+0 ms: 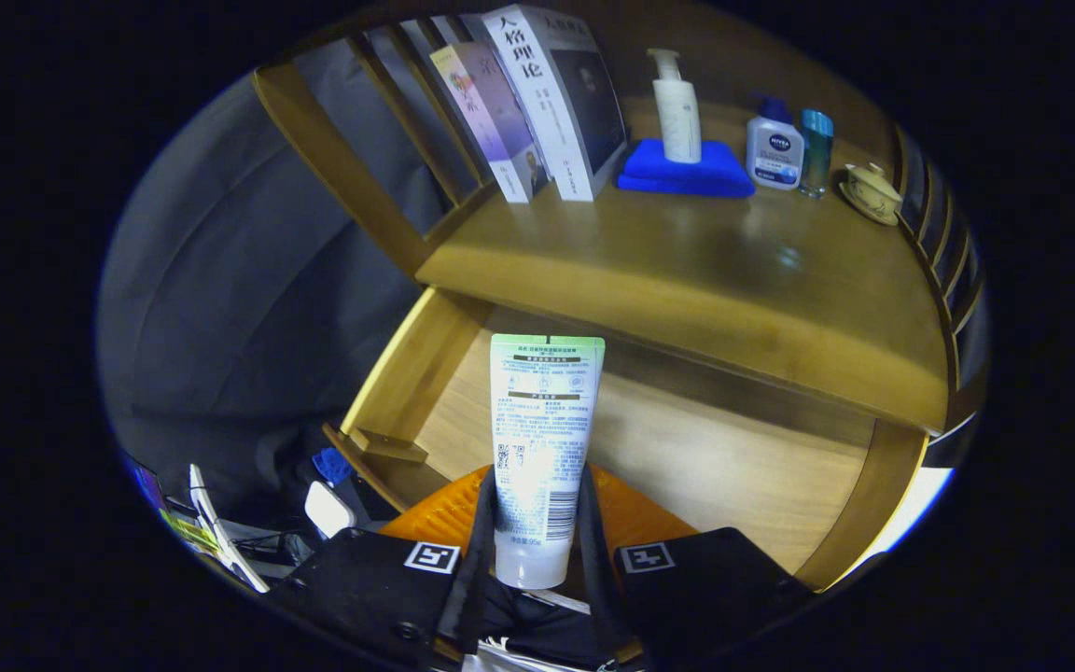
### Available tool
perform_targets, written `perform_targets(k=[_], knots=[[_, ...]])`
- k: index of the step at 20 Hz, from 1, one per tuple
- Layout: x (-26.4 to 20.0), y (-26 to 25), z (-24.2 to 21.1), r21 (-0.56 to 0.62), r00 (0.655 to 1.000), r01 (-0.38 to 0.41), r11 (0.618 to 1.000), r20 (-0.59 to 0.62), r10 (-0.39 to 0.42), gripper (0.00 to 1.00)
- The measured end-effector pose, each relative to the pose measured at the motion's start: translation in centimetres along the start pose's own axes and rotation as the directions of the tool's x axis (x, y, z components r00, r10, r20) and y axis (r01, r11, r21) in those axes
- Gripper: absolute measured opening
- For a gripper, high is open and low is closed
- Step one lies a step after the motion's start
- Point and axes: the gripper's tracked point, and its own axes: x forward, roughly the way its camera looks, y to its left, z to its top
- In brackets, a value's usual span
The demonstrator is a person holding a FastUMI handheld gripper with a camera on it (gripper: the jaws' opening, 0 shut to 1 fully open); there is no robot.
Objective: Pull open the drawer, take out the items inside it, and place them on the countertop above the cabinet.
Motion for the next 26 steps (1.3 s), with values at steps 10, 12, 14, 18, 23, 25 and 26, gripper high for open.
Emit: perform_targets(k=[10, 12, 14, 18, 23, 25, 26], knots=[[-2.0, -7.0, 10.2, 0.143, 0.977, 0.118, 0.983, 0.158, -0.141, 0.48], [-1.8, -8.7, 11.8, 0.188, 0.97, 0.14, 0.972, 0.169, -0.172, 0.48], [-0.9, -9.8, 12.6, 0.256, 0.972, 0.134, 0.957, 0.156, -0.177, 0.48], [1.4, -12.5, 13.1, 0.317, 0.969, 0.172, 0.933, 0.115, -0.217, 0.48], [3.7, -14.4, 13.7, 0.4, 0.969, 0.184, 0.898, 0.08, -0.234, 0.48], [4.3, -14.9, 13.7, 0.422, 0.969, 0.187, 0.887, 0.069, -0.237, 0.48], [4.5, -15.1, 13.6, 0.428, 0.97, 0.189, 0.884, 0.06, -0.237, 0.48]])
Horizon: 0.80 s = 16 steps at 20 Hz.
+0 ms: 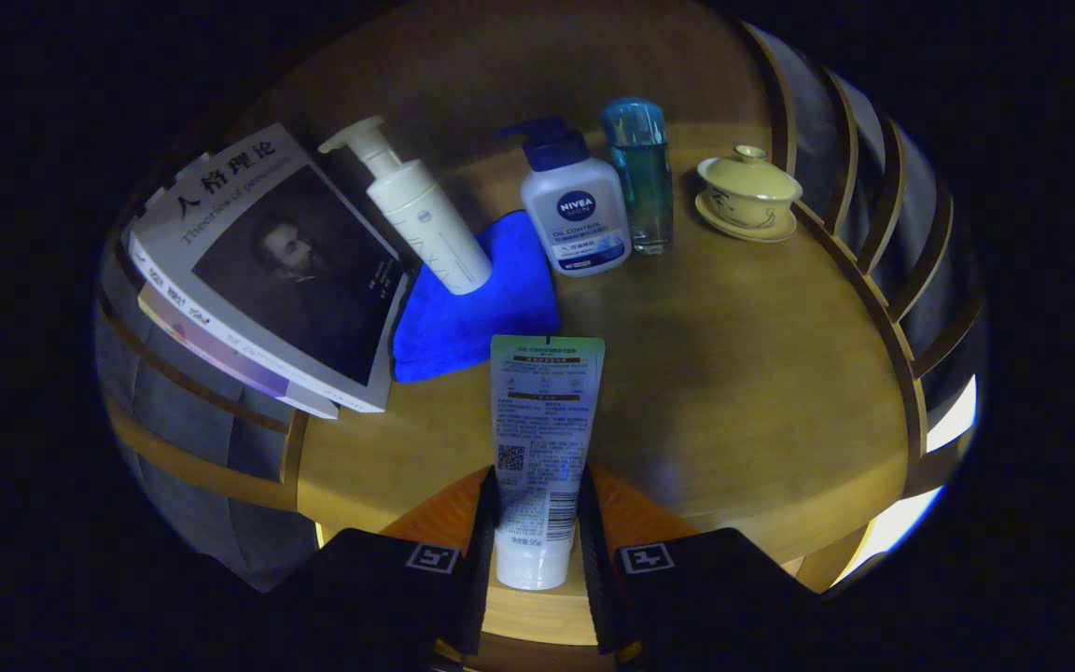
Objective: Pull open the drawer, take out the items inside it, and place them on the countertop above the cabinet.
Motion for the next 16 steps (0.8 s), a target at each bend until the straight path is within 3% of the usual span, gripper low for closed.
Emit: perform_targets(k=[6, 9, 11, 16], knots=[[0.1, 0.4, 0.2, 0.003, 1.0, -0.017, 1.0, 0.013, 0.017, 0.55], [-1.3, 0.8, 0.2, -0.019, 0.998, -0.024, 1.0, 0.056, 0.025, 0.76], [-3.0, 1.1, 0.4, -0.042, 0.994, -0.019, 0.999, 0.111, 0.024, 1.0], [-8.7, 3.1, 0.5, -0.141, 0.948, -0.001, 0.99, 0.315, 0.046, 0.98]])
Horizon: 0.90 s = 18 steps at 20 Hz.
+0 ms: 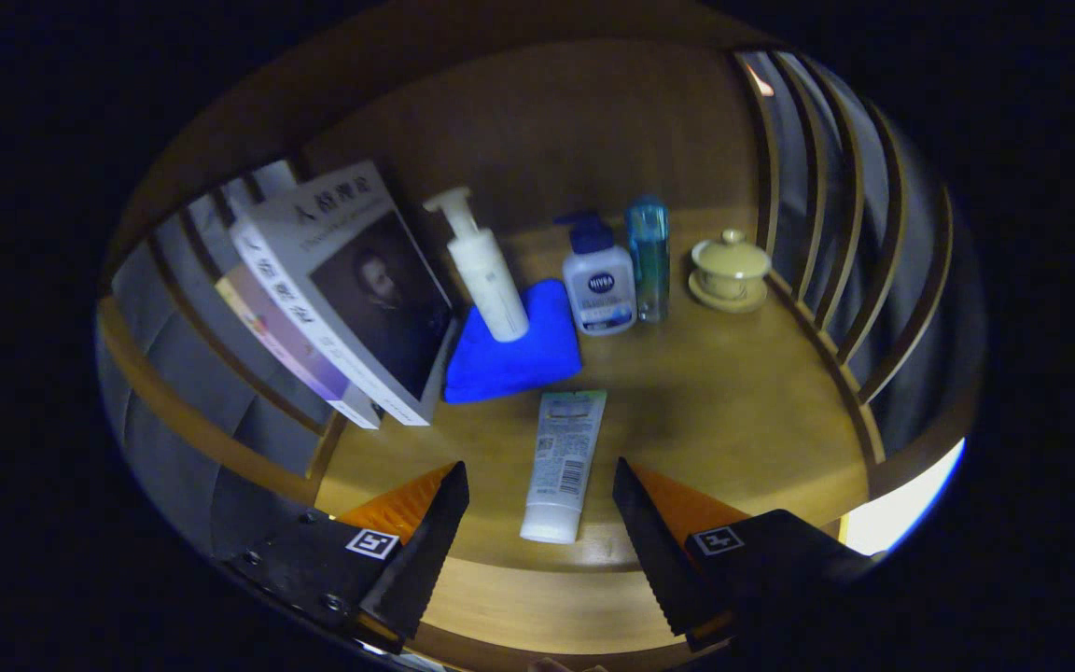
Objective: Pull open the drawer, take out the items inside it, and place them on the countertop above the cabinet.
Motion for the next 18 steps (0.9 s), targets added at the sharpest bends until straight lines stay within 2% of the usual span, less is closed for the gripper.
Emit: perform_targets(k=[5, 9, 13, 16, 18], knots=[[-6.4, 2.6, 0.2, -0.04, 0.979, -0.039, 0.998, 0.198, 0.046, 0.98], [-10.4, 2.6, -0.2, -0.04, 0.933, -0.019, 0.999, 0.36, 0.032, 0.98], [-13.8, 2.1, -1.9, -0.079, 0.859, 0.054, 0.995, 0.512, -0.005, 0.98], [-15.3, 2.2, -5.0, -0.108, 0.828, 0.113, 0.988, 0.56, -0.033, 0.98], [-15.9, 2.7, -7.0, -0.108, 0.808, 0.12, 0.987, 0.588, -0.034, 0.98]])
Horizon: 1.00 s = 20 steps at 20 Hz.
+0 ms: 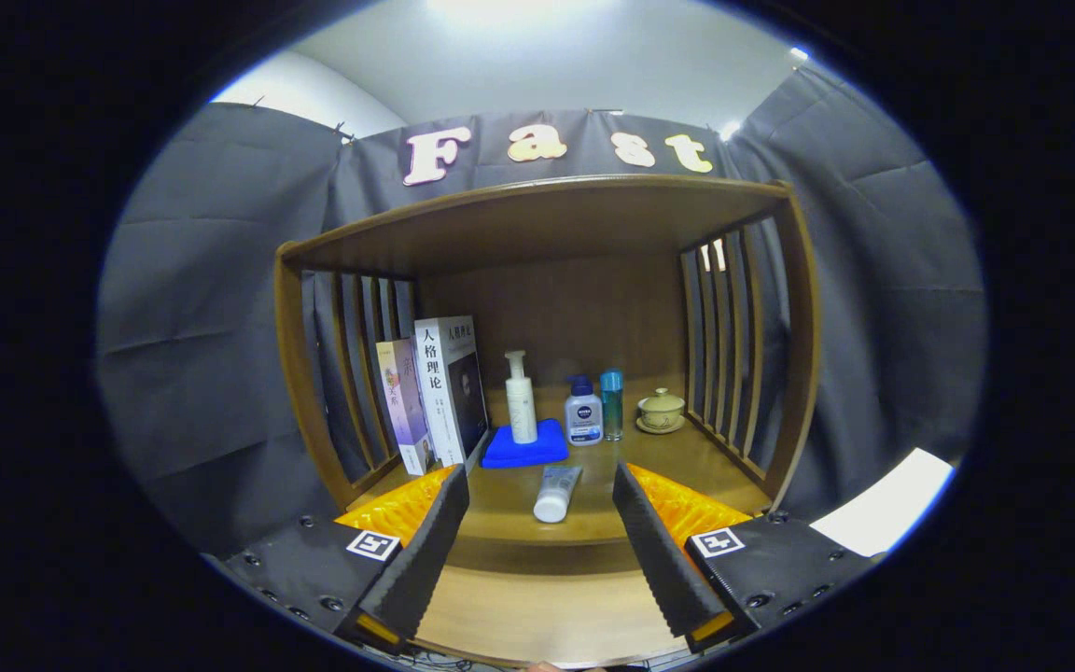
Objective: Pull open the drawer, take out the items inside it, and place them on the countertop above the cabinet.
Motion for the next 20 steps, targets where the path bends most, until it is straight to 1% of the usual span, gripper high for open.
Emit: perform_targets(k=[4, 8, 11, 12, 15, 17, 20], knots=[[-3.1, 0.4, -3.1, 0.052, 1.0, 0.009, 0.999, 0.006, -0.01, 0.98], [-6.3, -0.1, -6.9, 0.063, 0.999, 0.039, 0.997, -0.02, -0.038, 0.98], [-8.6, -0.9, -10.7, 0.019, 0.996, 0.077, 0.997, -0.047, -0.076, 0.98], [-9.1, -0.8, -12.1, 0.0, 0.995, 0.078, 0.997, -0.066, -0.078, 0.98], [-10.3, -0.5, -15.7, -0.022, 0.991, 0.07, 0.997, -0.113, -0.072, 0.98], [-10.6, 0.0, -17.4, -0.024, 0.989, 0.054, 0.998, -0.133, -0.056, 0.98], [-10.5, 0.3, -19.2, -0.057, 0.985, 0.052, 0.997, -0.164, -0.061, 0.98]])
